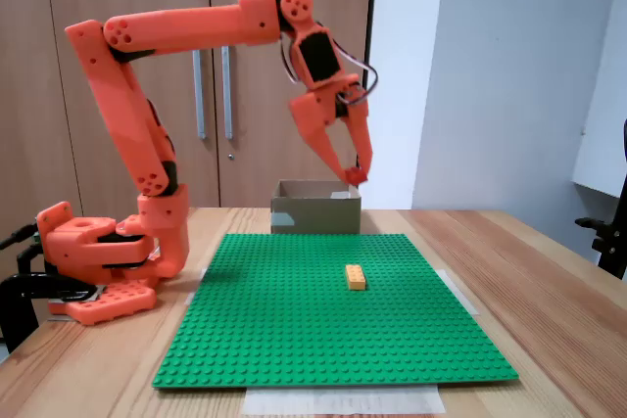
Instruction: Pick the red lego block and put it in the box.
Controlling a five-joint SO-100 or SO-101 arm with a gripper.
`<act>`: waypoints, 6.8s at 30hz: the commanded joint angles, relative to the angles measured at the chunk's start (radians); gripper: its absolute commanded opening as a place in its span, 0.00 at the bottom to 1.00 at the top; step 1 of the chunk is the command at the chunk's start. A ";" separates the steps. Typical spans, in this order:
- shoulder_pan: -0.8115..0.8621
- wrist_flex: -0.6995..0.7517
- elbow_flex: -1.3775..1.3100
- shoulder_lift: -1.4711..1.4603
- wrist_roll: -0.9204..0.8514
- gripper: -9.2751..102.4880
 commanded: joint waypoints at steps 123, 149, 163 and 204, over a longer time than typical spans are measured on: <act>-0.080 -0.058 -0.250 0.232 0.020 0.14; 0.175 -0.506 0.928 0.937 0.035 0.07; 0.195 -0.581 1.241 1.127 0.012 0.07; 0.218 -0.534 1.529 1.348 -0.084 0.07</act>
